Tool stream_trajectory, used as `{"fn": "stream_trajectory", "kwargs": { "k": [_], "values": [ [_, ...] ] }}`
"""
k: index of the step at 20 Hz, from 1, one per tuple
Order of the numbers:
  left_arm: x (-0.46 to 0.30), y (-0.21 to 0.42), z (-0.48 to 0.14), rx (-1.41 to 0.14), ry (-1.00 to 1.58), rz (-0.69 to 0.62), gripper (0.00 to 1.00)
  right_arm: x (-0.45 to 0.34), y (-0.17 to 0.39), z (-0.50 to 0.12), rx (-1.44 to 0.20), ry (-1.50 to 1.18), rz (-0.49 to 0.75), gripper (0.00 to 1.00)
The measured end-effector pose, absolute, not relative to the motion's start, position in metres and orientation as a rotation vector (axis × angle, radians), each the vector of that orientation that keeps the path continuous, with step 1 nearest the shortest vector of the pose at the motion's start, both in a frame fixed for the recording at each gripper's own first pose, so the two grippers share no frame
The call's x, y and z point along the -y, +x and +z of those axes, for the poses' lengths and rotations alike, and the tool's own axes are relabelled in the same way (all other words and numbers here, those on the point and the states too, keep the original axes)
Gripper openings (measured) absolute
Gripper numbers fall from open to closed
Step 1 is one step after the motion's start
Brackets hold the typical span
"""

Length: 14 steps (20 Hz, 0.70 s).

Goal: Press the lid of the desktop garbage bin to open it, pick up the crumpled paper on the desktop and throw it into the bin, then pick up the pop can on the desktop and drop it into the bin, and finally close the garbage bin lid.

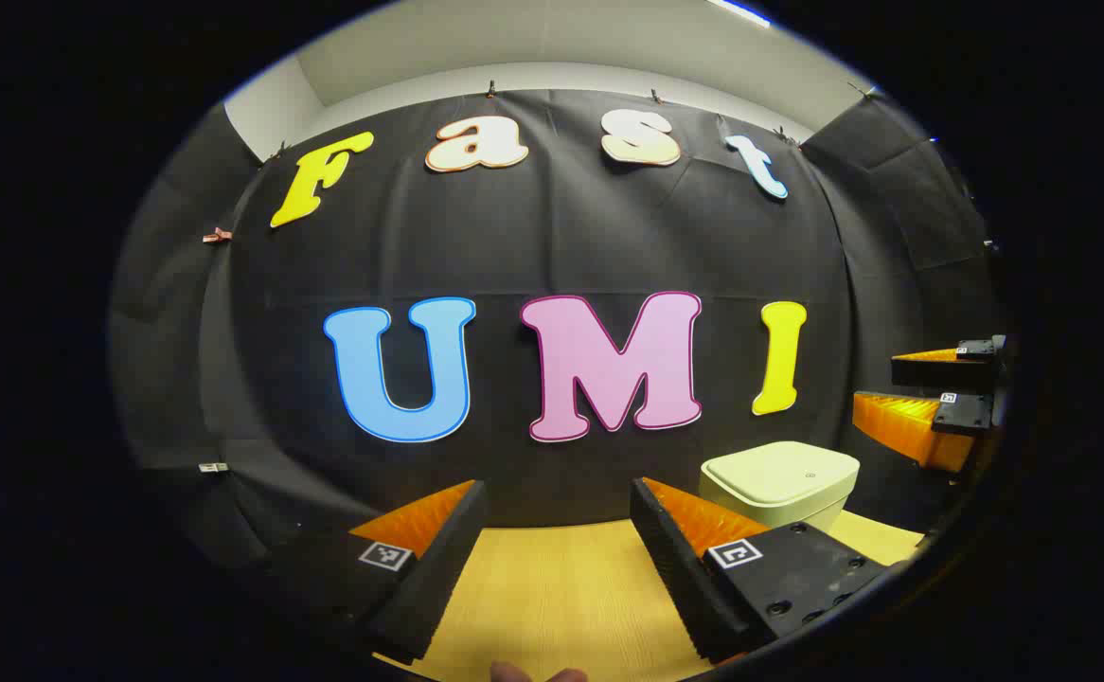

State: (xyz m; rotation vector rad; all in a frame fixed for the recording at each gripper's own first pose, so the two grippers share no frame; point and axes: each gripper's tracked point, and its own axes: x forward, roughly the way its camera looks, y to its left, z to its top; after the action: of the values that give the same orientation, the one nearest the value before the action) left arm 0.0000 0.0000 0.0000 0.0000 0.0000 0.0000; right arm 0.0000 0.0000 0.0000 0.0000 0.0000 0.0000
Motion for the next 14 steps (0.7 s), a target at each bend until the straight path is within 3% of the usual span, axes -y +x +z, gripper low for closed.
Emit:
{"fn": "stream_trajectory", "kwargs": {
  "k": [14],
  "values": [
    [0.0017, -0.0029, -0.0020, -0.002, 0.004, -0.005, 0.98, 0.0022, -0.0032, 0.0037, -0.009, 0.000, -0.007, 0.95]
  ]
}}
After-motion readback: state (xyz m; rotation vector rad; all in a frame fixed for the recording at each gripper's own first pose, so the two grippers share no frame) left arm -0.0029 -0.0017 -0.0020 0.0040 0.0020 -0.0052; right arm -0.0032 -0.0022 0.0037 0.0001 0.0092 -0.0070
